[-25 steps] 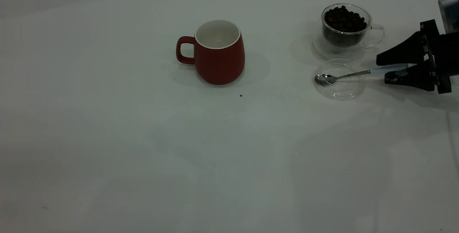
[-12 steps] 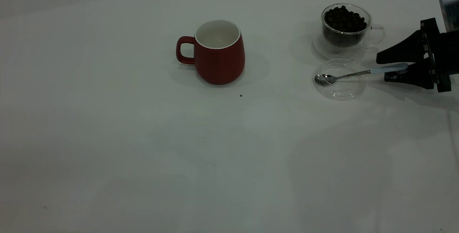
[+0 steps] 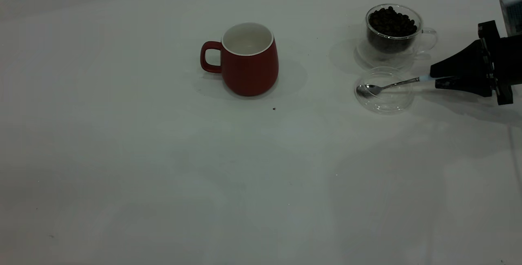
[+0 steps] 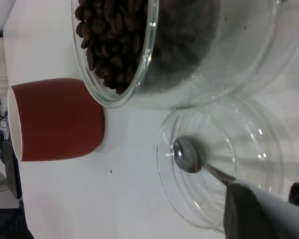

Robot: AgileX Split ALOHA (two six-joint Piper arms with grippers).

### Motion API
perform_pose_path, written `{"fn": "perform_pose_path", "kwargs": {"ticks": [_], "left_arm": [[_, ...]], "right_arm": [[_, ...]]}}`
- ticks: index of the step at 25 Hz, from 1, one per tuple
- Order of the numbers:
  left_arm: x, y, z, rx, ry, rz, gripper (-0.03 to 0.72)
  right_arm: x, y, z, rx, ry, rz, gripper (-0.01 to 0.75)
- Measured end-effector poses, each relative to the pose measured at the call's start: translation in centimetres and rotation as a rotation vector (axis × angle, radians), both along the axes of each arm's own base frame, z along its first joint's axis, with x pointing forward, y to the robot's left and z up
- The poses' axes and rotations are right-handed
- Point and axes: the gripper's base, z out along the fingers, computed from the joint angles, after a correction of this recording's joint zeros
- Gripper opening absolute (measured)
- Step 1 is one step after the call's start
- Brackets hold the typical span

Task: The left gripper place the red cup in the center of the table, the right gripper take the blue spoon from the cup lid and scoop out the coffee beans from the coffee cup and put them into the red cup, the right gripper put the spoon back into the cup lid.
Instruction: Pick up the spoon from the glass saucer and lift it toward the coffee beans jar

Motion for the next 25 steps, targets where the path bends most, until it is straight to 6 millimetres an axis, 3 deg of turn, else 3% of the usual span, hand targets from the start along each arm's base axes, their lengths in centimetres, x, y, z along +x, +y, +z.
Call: {"fn": "perform_pose_path", "kwargs": {"ticks": [7,17,25], "left_arm": [[0.0,0.0,0.0,0.000,0.000,0.000,0.587],[0.0,0.0,0.0,0.000,0.000,0.000,0.587],[0.0,0.0,0.0,0.000,0.000,0.000,0.587]], "right_arm": [[-0.1,0.2,0.3,0.034,-0.005,0.015,0.109],[-0.4,0.3,0.5,0.036,-0.003,0.070,0.109],[0.6,-0.5,4.9,-0.027,-0.081,0.114,0.108]]}}
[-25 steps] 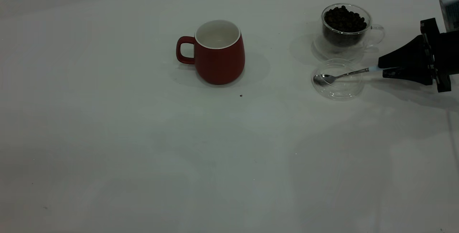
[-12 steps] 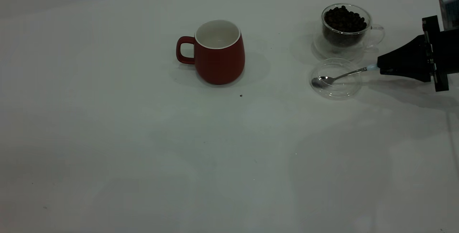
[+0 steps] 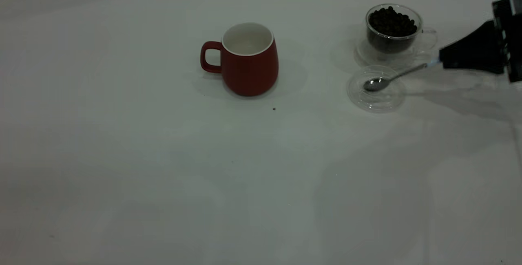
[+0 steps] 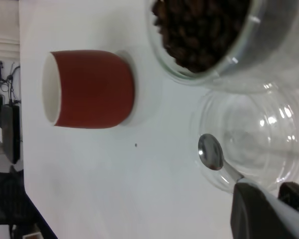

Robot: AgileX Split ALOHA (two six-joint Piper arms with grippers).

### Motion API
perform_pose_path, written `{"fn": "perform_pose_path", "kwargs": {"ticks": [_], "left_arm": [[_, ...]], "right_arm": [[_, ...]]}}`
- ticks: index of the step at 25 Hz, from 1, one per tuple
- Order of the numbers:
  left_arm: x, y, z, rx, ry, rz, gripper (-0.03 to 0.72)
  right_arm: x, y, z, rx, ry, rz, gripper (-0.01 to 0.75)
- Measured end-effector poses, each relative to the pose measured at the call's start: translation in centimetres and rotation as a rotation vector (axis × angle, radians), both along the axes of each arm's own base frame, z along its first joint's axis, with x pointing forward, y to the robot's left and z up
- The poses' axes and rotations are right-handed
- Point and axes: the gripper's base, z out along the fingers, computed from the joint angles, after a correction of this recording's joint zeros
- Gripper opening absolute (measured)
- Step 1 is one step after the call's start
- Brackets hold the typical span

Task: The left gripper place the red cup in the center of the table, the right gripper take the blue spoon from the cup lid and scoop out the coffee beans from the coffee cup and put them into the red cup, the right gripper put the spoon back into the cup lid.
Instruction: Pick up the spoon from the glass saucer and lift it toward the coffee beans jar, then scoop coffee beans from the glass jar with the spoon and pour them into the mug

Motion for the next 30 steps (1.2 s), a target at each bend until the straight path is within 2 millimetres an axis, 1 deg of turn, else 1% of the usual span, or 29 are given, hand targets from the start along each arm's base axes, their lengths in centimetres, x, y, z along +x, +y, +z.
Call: {"fn": "perform_pose_path", "kwargs": {"ticks": [4,6,8,10,13,16,20,24,27,30], "left_arm": [[0.0,0.0,0.0,0.000,0.000,0.000,0.587],[0.0,0.0,0.0,0.000,0.000,0.000,0.587],[0.0,0.0,0.0,0.000,0.000,0.000,0.587],[0.0,0.0,0.0,0.000,0.000,0.000,0.587],[0.0,0.0,0.0,0.000,0.000,0.000,0.587],[0.0,0.0,0.0,0.000,0.000,0.000,0.587],[0.0,0.0,0.0,0.000,0.000,0.000,0.587],[0.0,0.0,0.0,0.000,0.000,0.000,0.587],[0.0,0.0,0.0,0.000,0.000,0.000,0.587],[0.0,0.0,0.0,0.000,0.000,0.000,0.587]], "right_arm": [[0.3,-0.3,3.2,-0.005,-0.054,0.040,0.106],[0.5,-0.2,5.4,0.003,-0.100,0.053,0.105],[1.0,-0.3,7.1,0.008,-0.146,0.023,0.105],[1.9,-0.6,8.5,0.009,-0.189,-0.028,0.105],[4.0,-1.5,9.6,-0.019,-0.210,-0.114,0.105],[5.5,-2.0,9.8,-0.067,-0.200,-0.127,0.105],[6.4,-2.6,8.8,-0.106,-0.154,-0.143,0.105],[6.4,-2.7,7.1,-0.103,-0.108,-0.161,0.105],[6.3,-2.3,5.7,-0.093,-0.071,-0.157,0.105],[6.3,-2.1,5.0,-0.084,-0.057,-0.157,0.105]]}}
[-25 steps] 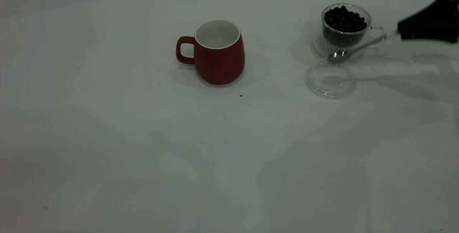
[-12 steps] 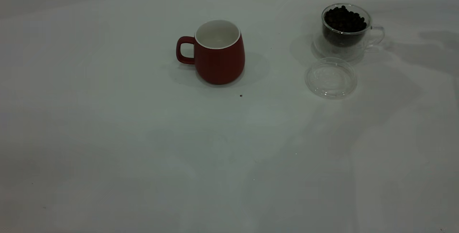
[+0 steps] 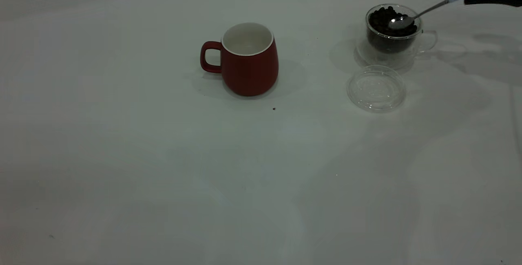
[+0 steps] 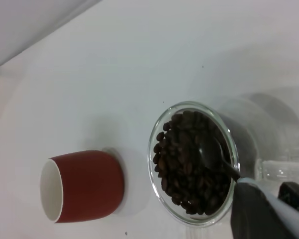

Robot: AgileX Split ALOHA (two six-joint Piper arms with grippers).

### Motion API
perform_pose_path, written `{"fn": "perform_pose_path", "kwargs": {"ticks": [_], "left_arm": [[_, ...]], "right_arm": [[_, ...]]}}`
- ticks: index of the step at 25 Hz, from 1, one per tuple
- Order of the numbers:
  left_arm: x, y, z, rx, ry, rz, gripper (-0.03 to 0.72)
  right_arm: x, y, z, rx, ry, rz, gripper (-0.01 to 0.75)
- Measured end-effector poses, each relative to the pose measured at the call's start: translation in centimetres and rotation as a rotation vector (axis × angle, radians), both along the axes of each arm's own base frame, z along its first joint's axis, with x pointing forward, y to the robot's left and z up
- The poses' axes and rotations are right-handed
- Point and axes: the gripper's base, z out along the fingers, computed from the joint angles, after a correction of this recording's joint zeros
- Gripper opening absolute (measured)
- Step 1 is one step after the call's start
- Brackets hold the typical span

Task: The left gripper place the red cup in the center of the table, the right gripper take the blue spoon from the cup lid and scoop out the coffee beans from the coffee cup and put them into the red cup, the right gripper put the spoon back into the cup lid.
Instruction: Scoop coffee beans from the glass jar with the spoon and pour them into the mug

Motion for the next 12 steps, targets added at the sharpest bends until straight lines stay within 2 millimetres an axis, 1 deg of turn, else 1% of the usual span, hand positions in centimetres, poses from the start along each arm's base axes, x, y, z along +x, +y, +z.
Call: {"fn": "perform_pose_path", "kwargs": {"ticks": [8,12], "left_arm": [[0.0,0.0,0.0,0.000,0.000,0.000,0.587],[0.0,0.0,0.0,0.000,0.000,0.000,0.587]], "right_arm": [[0.0,0.2,-1.6,0.041,0.029,-0.011,0.105],[-0.2,0.3,-2.0,0.053,0.040,-0.006,0.105]]}}
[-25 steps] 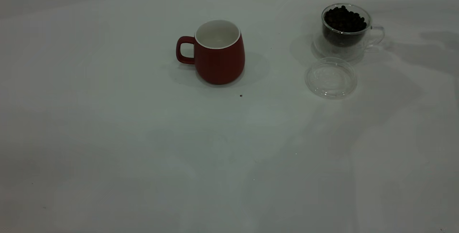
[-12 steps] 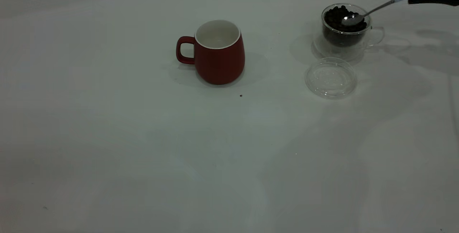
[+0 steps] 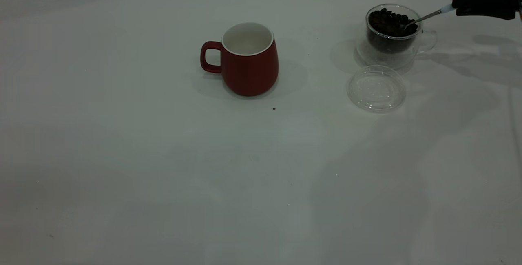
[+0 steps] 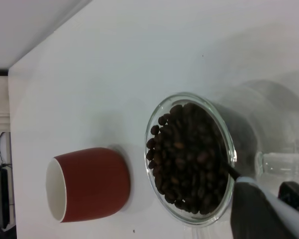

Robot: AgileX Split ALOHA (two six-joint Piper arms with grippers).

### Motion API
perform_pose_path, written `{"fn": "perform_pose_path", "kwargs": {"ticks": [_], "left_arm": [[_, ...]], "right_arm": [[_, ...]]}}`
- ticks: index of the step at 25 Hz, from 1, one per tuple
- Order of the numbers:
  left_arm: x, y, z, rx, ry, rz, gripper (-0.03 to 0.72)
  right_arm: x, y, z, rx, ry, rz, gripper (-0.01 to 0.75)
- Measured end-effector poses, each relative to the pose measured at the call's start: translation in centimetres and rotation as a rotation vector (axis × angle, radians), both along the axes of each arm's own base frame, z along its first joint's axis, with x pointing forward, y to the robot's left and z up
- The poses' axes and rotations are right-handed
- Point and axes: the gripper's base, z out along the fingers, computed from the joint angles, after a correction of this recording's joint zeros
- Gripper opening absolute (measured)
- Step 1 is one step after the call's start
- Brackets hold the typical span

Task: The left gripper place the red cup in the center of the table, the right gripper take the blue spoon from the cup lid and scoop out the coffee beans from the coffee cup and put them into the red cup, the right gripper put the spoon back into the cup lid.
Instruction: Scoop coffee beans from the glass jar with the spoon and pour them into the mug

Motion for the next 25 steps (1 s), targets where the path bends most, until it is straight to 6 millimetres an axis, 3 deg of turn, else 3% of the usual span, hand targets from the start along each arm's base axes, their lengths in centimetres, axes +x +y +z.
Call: {"fn": "perform_pose_path", "kwargs": {"ticks": [21,25], "left_arm": [[0.00,0.00,0.00,0.000,0.000,0.000,0.587],[0.00,0.00,0.00,0.000,0.000,0.000,0.587]], "right_arm": [[-0.26,0.33,-0.73,0.081,0.020,0.005,0.105],[-0.42,-0.48,-0.58,0.104,0.018,-0.013,0.105]]}}
